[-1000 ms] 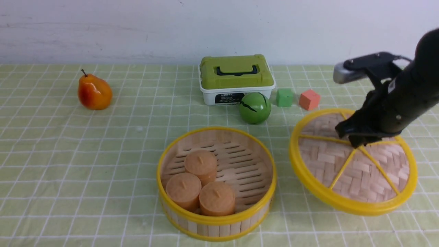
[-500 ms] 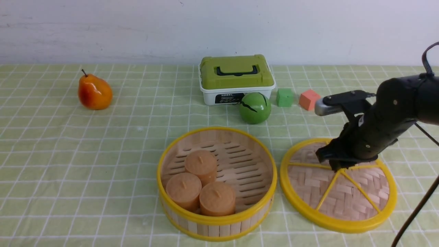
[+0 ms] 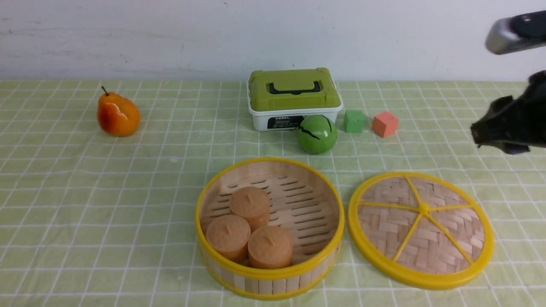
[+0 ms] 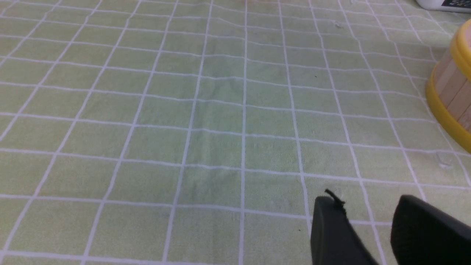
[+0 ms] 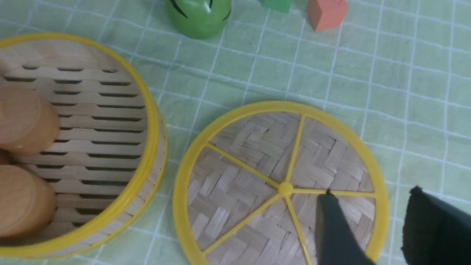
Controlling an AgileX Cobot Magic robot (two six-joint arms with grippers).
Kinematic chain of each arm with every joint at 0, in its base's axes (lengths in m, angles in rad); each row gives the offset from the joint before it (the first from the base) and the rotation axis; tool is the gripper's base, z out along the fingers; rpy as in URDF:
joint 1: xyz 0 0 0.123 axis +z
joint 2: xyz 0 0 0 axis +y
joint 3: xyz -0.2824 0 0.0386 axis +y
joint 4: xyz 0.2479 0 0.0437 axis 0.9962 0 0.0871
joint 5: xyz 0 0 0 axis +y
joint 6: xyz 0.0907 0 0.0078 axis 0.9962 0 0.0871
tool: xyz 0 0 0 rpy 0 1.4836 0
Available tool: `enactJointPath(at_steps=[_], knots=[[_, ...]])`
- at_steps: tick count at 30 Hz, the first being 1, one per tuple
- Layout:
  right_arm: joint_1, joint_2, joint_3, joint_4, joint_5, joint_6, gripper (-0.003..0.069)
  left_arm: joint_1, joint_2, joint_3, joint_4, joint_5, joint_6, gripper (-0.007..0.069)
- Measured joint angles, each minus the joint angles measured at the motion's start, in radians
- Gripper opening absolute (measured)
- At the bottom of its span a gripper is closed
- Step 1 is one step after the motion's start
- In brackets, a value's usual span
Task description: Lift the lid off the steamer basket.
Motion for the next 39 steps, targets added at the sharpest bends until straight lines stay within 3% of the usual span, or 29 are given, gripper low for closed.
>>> enactJointPath(at_steps=[2, 5, 8, 14, 32, 35, 39], knots=[[0.0, -0.069, 0.055, 0.0, -0.001, 0.0, 0.0168, 0.0, 0.0, 0.0, 0.0, 0.0, 0.0, 0.0239], [0.0, -0.295, 0.194, 0.001, -0.002, 0.0, 0.0019, 0.0, 0.0, 0.0, 0.0, 0.0, 0.0, 0.0239], [0.0, -0.432, 0.262, 0.001, -0.001, 0.0, -0.0016, 0.0, 0.0, 0.0, 0.0, 0.0, 0.0, 0.0239], [0.0, -0.647, 0.326, -0.01, 0.0, 0.0, -0.0022, 0.0, 0.0, 0.0, 0.0, 0.0, 0.0, 0.0239], [0.0, -0.661, 0.342, -0.081, 0.138, 0.0, -0.0013, 0.0, 0.0, 0.0, 0.0, 0.0, 0.0, 0.0239], [0.0, -0.671, 0.384, -0.098, 0.08, 0.0, -0.001, 0.0, 0.0, 0.0, 0.0, 0.0, 0.0, 0.0239], [-0.009, -0.735, 0.552, -0.126, -0.163, 0.028, -0.0006, 0.0, 0.0, 0.0, 0.0, 0.0, 0.0, 0.0239]])
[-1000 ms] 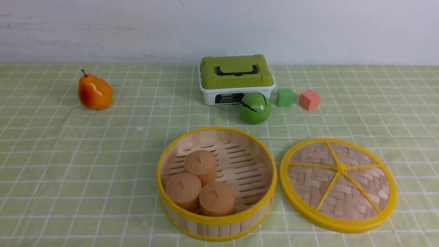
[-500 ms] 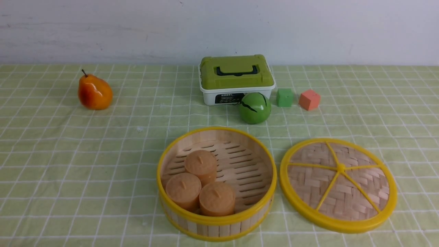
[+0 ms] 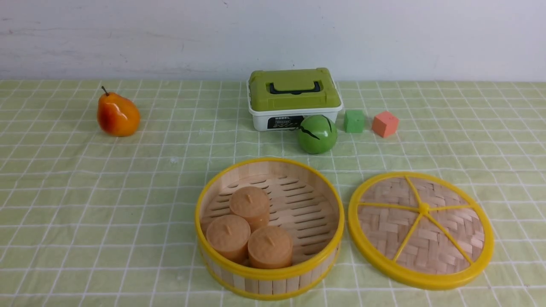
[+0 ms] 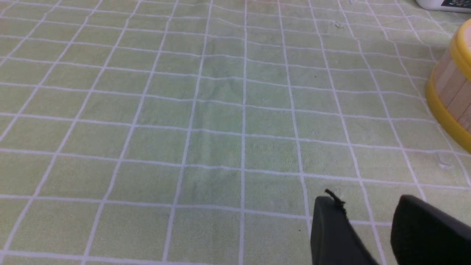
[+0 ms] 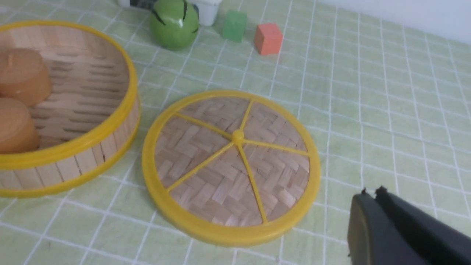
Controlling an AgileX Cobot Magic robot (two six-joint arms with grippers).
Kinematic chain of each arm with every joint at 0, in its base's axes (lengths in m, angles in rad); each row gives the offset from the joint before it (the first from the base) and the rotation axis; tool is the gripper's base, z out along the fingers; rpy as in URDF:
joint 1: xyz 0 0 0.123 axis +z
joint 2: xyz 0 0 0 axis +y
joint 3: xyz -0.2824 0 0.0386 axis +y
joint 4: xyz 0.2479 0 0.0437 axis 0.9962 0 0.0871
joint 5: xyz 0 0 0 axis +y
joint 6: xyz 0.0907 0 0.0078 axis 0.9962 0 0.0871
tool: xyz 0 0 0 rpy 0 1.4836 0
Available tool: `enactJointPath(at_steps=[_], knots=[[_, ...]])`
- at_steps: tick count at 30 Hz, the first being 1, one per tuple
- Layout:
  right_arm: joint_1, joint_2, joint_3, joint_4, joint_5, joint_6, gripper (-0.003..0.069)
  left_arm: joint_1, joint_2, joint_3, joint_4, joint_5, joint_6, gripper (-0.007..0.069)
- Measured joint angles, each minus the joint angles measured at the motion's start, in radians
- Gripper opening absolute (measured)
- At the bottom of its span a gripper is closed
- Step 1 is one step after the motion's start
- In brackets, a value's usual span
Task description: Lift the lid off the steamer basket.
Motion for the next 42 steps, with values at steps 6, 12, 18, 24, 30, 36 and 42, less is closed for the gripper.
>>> enactJointPath(at_steps=[6, 12, 18, 24, 30, 36, 42], knots=[[-0.133, -0.238, 0.345, -0.009, -0.231, 0.118, 0.0001, 0.0, 0.0, 0.0, 0.0, 0.0, 0.0, 0.0239], [-0.207, -0.416, 0.545, 0.018, -0.254, 0.163, 0.0007, 0.0, 0.0, 0.0, 0.0, 0.0, 0.0, 0.0239], [-0.208, -0.434, 0.559, 0.027, -0.203, 0.182, 0.0013, 0.0, 0.0, 0.0, 0.0, 0.0, 0.0, 0.0239], [-0.209, -0.434, 0.552, 0.027, -0.173, 0.182, 0.0024, 0.0, 0.0, 0.0, 0.0, 0.0, 0.0, 0.0239], [-0.209, -0.434, 0.551, 0.029, -0.169, 0.182, 0.0024, 0.0, 0.0, 0.0, 0.0, 0.0, 0.0, 0.0239], [-0.21, -0.434, 0.551, 0.032, -0.169, 0.182, 0.0031, 0.0, 0.0, 0.0, 0.0, 0.0, 0.0, 0.0239], [-0.209, -0.434, 0.551, 0.033, -0.169, 0.182, 0.0038, 0.0, 0.0, 0.0, 0.0, 0.0, 0.0, 0.0239]])
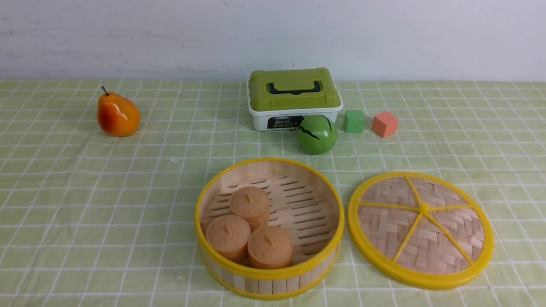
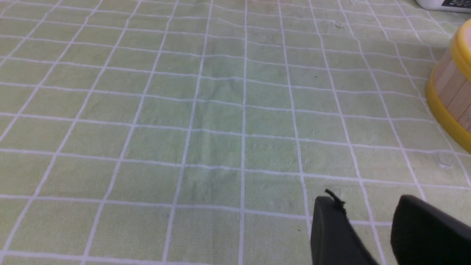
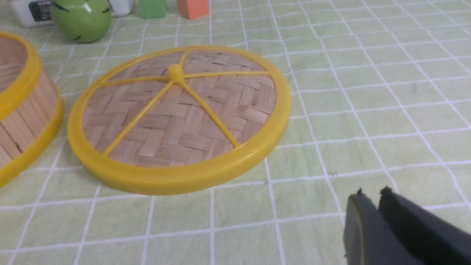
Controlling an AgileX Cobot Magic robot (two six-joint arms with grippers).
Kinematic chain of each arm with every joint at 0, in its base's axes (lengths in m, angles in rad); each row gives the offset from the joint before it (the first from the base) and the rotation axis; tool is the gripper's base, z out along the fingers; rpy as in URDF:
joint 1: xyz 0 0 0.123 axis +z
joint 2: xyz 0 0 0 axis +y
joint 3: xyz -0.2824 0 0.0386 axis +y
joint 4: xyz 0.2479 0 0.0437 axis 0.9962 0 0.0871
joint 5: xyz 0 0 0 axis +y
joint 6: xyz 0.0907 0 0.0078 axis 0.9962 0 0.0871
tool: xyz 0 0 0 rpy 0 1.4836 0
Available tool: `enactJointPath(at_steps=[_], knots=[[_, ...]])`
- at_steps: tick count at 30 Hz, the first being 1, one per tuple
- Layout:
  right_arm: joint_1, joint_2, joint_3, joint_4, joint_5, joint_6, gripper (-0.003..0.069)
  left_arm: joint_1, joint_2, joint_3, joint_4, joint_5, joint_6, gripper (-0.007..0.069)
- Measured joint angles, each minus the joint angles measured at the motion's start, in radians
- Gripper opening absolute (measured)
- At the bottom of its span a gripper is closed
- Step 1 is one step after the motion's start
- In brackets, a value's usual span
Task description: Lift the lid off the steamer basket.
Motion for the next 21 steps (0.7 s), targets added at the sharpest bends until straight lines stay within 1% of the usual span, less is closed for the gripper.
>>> enactJointPath(at_steps=[21], knots=[[0.0, 0.0, 0.0, -0.001, 0.0, 0.0, 0.0065, 0.0, 0.0, 0.0, 0.0, 0.0, 0.0, 0.0239]])
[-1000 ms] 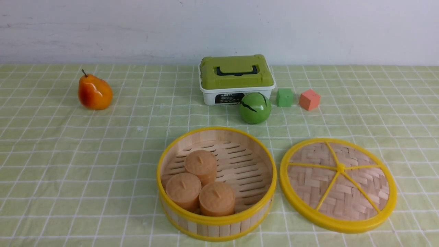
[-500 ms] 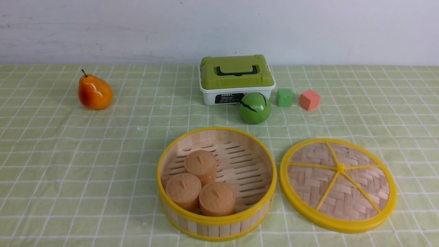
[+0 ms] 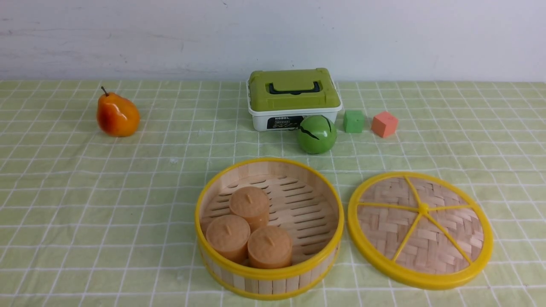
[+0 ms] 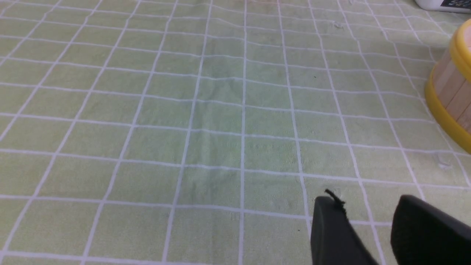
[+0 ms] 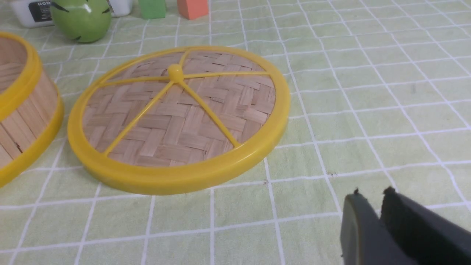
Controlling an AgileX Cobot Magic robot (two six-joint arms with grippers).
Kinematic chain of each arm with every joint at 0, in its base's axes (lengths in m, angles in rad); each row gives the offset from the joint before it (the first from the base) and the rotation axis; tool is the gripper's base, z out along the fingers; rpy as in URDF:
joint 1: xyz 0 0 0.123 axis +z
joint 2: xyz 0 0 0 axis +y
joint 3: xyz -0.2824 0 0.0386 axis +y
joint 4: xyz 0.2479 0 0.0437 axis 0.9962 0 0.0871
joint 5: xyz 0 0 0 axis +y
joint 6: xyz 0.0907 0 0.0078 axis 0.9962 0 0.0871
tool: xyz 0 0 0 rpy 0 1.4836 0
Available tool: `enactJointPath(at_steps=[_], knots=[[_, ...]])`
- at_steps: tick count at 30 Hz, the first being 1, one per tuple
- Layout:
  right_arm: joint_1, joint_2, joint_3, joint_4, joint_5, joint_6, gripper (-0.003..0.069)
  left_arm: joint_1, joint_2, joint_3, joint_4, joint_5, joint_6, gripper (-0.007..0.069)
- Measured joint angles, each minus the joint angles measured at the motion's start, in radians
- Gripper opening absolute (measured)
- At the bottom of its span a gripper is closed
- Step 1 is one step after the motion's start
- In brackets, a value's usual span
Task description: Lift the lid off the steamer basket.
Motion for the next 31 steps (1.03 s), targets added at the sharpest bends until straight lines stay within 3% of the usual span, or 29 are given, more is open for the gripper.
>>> enactJointPath(at_steps=[31], knots=[[0.0, 0.0, 0.0, 0.001, 0.0, 0.001, 0.0108, 0.0, 0.0, 0.0, 0.0, 0.0, 0.0, 0.0239]])
